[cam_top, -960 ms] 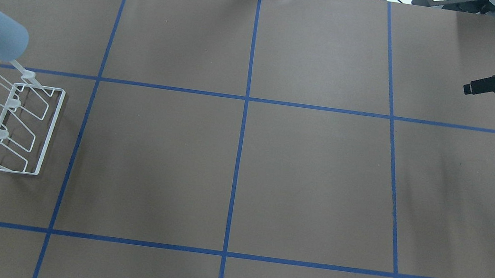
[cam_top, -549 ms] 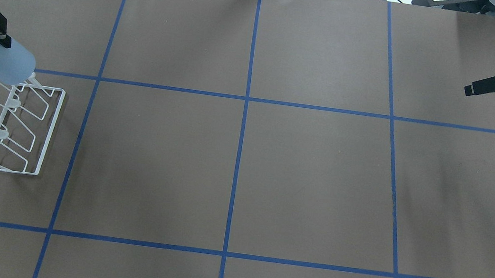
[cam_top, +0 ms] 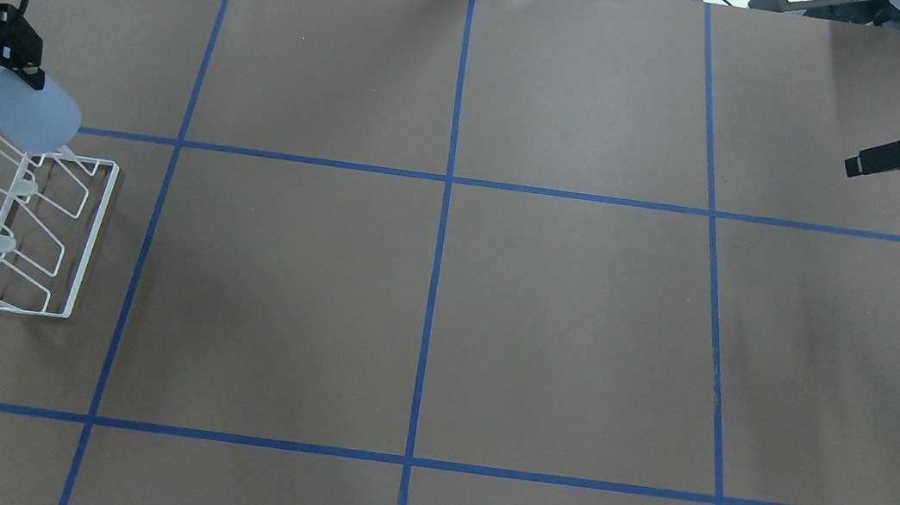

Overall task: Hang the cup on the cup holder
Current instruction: 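Lower the cup with the left gripper onto a hook of the wire rack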

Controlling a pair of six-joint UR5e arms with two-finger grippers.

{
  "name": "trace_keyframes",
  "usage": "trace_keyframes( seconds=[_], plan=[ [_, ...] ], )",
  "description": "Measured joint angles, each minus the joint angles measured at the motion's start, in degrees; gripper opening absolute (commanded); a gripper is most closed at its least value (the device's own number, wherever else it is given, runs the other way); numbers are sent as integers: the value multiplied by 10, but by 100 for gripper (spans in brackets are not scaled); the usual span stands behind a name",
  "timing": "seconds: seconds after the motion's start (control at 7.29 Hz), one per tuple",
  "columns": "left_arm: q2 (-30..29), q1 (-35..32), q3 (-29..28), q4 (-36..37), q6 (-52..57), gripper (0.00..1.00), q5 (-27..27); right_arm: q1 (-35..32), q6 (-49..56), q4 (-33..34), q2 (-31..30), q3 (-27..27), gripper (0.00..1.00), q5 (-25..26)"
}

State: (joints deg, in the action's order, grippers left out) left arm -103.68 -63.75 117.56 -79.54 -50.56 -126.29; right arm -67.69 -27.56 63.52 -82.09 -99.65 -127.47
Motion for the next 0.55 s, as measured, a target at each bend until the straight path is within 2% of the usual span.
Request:
trace_keyframes(
  seconds=[0.55],
  plan=[
    [-5, 1, -28, -4, 26, 0, 2, 0, -1, 0, 0, 2, 100, 0]
  ],
)
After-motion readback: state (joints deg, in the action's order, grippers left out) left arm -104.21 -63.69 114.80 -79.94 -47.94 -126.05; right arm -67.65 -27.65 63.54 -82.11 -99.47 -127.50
